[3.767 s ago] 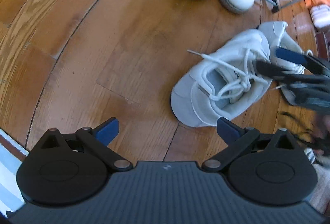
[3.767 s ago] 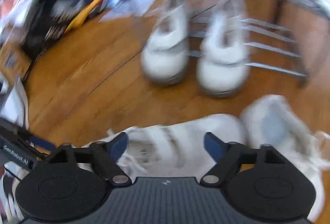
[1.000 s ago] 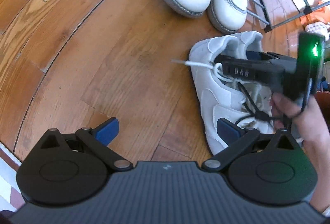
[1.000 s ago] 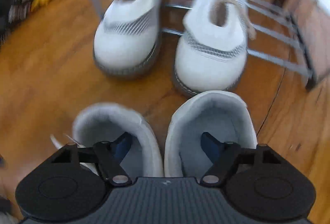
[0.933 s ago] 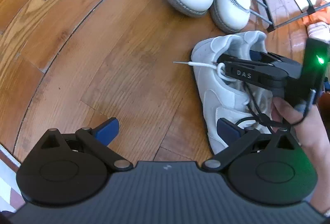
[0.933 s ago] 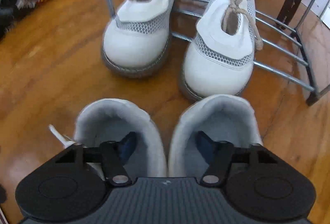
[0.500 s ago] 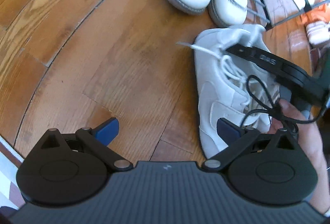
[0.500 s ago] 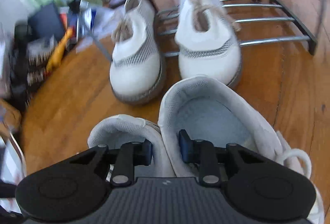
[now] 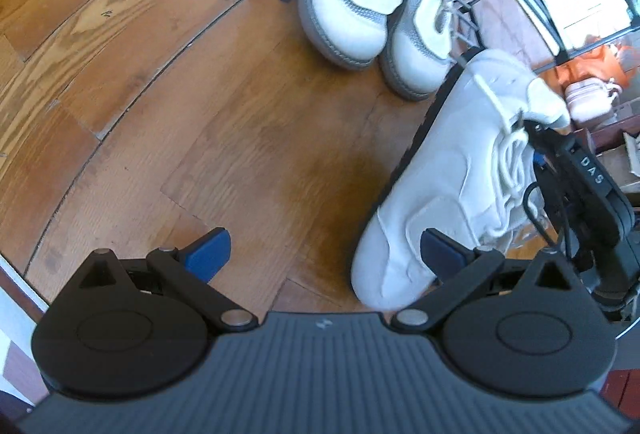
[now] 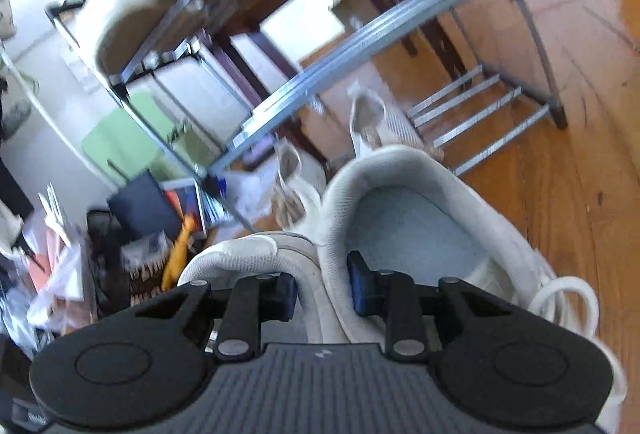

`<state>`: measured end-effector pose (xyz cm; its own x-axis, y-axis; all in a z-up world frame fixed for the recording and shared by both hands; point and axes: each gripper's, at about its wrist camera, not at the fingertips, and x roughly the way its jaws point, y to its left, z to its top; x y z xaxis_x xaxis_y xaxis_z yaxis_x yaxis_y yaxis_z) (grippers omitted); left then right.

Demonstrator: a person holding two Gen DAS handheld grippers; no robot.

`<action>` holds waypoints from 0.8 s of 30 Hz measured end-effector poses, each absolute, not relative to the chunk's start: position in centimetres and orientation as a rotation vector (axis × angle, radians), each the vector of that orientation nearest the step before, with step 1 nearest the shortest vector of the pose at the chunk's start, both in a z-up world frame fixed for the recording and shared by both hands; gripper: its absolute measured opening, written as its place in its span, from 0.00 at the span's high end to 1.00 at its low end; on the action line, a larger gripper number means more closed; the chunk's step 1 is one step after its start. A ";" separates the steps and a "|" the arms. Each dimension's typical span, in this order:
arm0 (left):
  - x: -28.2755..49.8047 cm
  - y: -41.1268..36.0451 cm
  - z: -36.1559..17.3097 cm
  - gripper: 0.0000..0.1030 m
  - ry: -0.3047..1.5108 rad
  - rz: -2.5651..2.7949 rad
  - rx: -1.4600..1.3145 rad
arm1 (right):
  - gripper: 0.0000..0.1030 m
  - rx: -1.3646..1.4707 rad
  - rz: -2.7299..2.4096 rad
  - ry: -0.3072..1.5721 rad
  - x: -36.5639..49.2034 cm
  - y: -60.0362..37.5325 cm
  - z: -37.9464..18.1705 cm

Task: Organize scattered shoes
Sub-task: 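Lift the white sneaker pair with the right tool up to the rack shelf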

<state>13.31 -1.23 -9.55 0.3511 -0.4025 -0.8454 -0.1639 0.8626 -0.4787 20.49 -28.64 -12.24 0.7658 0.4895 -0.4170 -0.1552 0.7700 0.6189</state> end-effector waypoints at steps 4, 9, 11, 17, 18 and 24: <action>12.7 -1.8 -8.5 0.00 1.171 -0.118 -0.460 | 0.74 0.627 0.319 0.494 21.6 -29.4 -10.6; 12.2 -2.1 -7.8 0.00 1.154 -0.114 -0.443 | 0.74 0.573 0.316 0.439 22.9 -29.5 -8.0; 13.0 -2.4 -7.4 0.00 1.157 -0.103 -0.440 | 0.75 0.538 0.316 0.397 24.6 -29.3 -6.4; 16.9 -3.0 -4.8 0.00 0.996 -0.140 -0.489 | 0.74 0.455 0.324 0.346 29.4 -29.2 -2.1; 17.6 -3.1 -4.6 0.00 0.958 -0.154 -0.505 | 0.75 0.442 0.318 0.344 30.6 -29.4 -1.5; 21.8 -5.9 -6.3 0.00 0.800 -0.212 -0.402 | 0.75 0.358 0.276 0.350 37.2 -29.9 0.9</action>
